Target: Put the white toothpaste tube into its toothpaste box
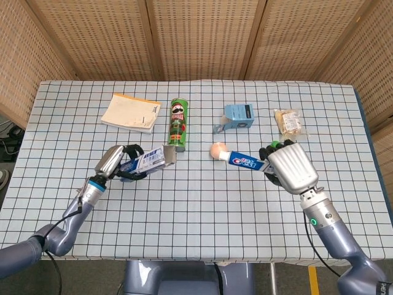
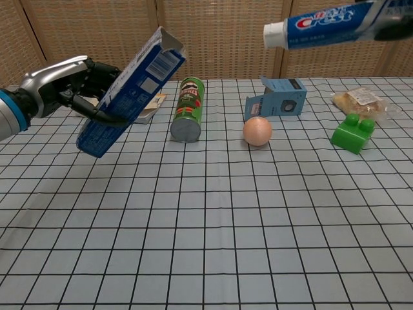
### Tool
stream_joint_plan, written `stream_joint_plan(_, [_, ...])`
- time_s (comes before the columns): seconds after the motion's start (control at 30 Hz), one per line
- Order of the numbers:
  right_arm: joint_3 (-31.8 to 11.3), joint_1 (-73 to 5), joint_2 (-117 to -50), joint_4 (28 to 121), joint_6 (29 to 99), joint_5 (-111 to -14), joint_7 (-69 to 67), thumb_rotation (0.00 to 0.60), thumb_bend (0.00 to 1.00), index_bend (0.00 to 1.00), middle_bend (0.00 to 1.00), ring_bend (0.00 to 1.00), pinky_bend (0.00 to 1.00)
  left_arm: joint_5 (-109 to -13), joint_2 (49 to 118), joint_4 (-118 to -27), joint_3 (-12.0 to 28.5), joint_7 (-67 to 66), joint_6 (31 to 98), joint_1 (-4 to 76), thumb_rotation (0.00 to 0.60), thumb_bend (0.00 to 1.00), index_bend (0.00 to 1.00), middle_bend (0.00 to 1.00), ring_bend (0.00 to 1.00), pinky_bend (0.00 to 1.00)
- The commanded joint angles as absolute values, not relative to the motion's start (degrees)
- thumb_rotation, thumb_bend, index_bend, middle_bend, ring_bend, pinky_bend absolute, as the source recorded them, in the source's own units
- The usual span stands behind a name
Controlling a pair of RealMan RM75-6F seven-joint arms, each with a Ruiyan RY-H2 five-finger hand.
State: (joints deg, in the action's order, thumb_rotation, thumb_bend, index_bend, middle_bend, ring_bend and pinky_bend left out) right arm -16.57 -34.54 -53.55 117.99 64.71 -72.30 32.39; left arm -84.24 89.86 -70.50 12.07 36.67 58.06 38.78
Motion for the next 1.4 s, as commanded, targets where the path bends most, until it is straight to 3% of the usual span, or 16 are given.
stream_joint_plan(0.03, [-19.0,-37.2,-51.1,120.6,63.2,-70.2,34.6,0.600,0.64,0.67,0.66,0.65,0.57,-83.8,90.6,-72.3,13.1,35.9,57.8,40.2,0.600,0.06,0.63,0.50,0.51,0.48])
stream_joint_plan(0.27, [-22.3,-42.5,-47.3,124.0,59.9,-65.6,37.7,0.600,0.64,0.67,0.66,0.65,0.57,-81.0,91.3,-75.6,15.1,30.3,56.6,42.8,0.600,0.06,0.63,0.50,0.51,0.48])
stream_joint_plan(1.4, [-16.8,-49.5,-47.9,126.0,58.1,-66.9,48.7,0.600,0.64,0.67,0.66,0.66,0.58,-76.7,91.8,-80.2,15.1,21.5,55.8,44.9,0.600,0.06,0.64,0.51,0.51,0.48])
